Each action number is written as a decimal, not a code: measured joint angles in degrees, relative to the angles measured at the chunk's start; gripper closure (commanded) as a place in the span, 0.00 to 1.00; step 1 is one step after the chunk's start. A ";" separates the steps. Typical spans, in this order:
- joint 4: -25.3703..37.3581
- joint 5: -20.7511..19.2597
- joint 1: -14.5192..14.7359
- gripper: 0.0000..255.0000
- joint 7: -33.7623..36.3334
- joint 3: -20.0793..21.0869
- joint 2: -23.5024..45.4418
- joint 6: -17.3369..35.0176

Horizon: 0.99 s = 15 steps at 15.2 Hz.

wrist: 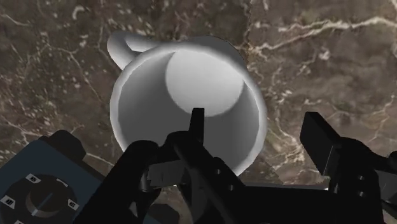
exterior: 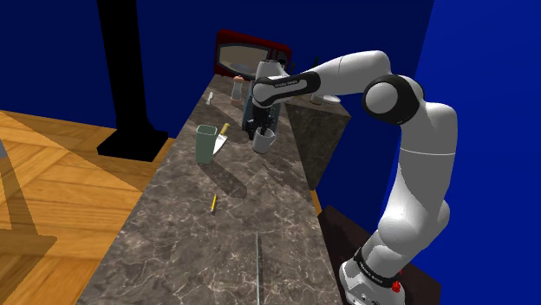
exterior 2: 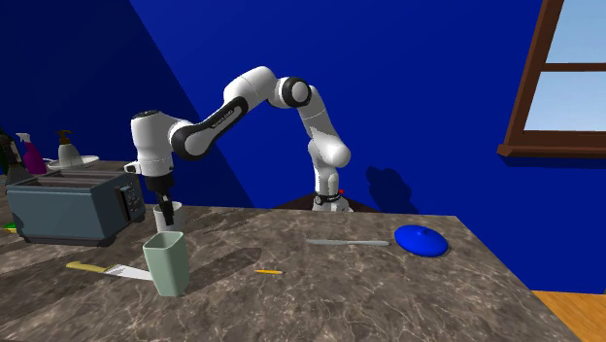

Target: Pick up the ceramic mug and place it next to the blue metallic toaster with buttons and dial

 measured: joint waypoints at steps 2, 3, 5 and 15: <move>0.00 0.00 0.00 0.00 0.00 0.00 0.00 0.00; 0.00 0.00 0.00 0.00 0.00 0.00 0.00 0.00; 0.42 0.07 0.02 0.00 -0.04 0.04 -0.26 -0.67; 3.84 0.61 0.15 0.00 -0.42 0.34 -2.41 -6.22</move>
